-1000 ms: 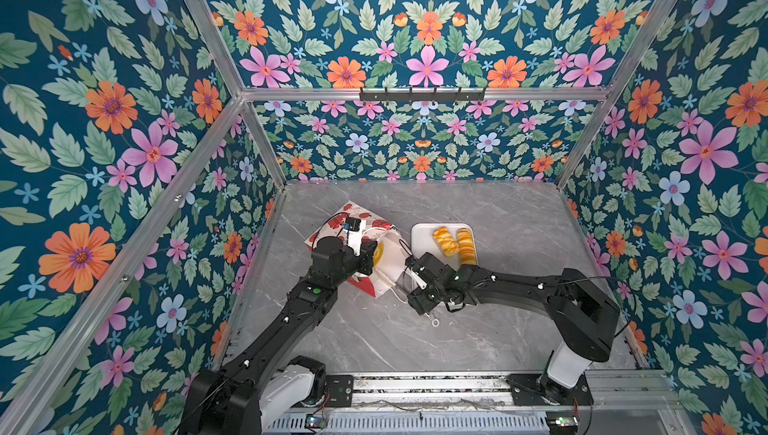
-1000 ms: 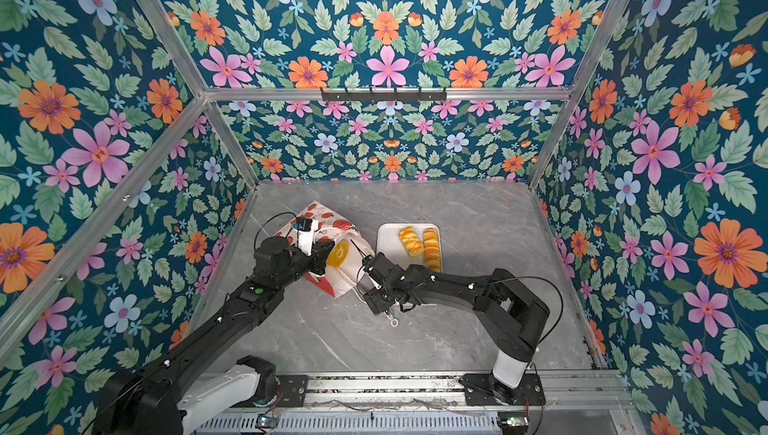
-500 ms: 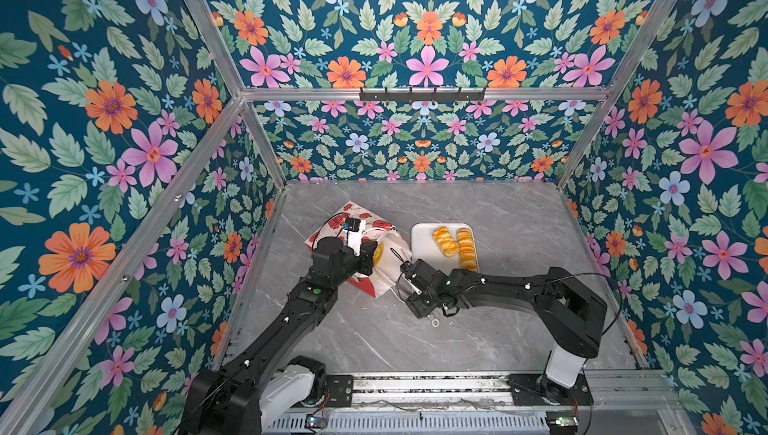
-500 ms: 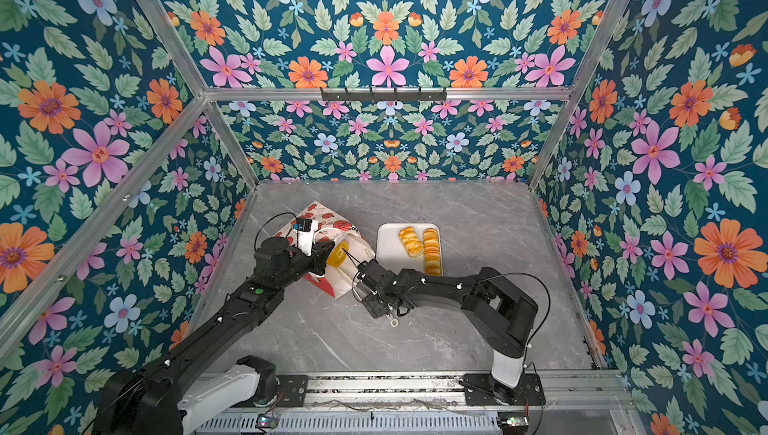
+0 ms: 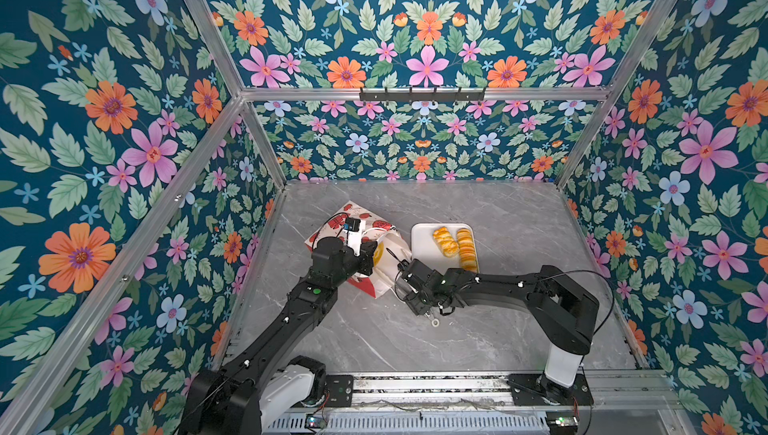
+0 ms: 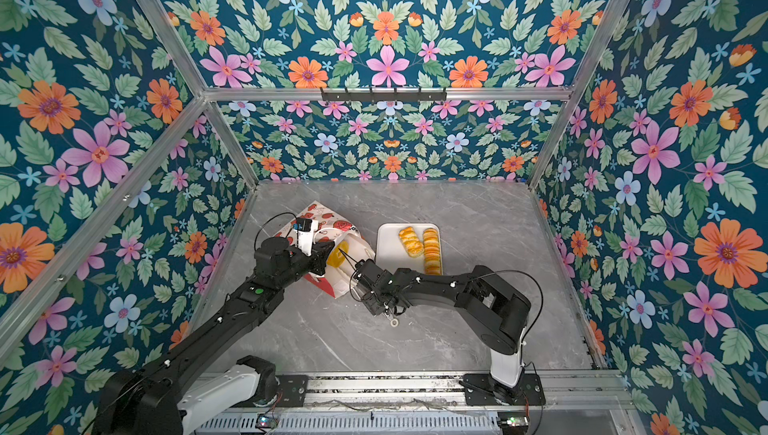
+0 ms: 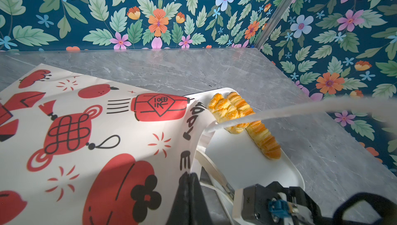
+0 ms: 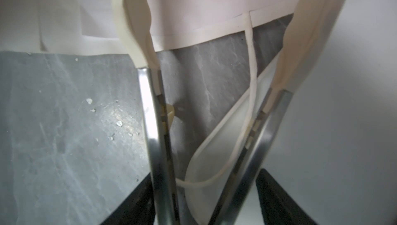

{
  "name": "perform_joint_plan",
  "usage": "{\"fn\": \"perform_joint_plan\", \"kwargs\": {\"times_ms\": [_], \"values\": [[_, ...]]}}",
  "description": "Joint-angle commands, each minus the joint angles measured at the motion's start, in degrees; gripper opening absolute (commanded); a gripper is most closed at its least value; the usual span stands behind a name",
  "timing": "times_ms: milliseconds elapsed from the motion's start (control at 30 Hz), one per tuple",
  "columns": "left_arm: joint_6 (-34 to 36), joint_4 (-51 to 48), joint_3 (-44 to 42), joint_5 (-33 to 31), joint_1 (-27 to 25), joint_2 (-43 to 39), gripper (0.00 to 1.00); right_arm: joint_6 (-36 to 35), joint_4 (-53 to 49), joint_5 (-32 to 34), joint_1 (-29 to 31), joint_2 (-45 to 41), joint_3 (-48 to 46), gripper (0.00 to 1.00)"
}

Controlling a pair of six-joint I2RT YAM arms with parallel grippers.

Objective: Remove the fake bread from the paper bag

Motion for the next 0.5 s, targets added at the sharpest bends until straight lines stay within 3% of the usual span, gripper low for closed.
{"fn": "perform_joint_plan", "kwargs": {"times_ms": [0,467], "values": [[0.2,1.9,0.1,-0.2,0.0,-0.2,0.00,-0.5,0.0,1.2,0.1,0.5,0.5,0.69],[0.3,2.0,0.1,-0.5,0.0,-0.3,0.00,0.4,-0.7,-0.5,0.2,-0.9,0.1,0.45]]}}
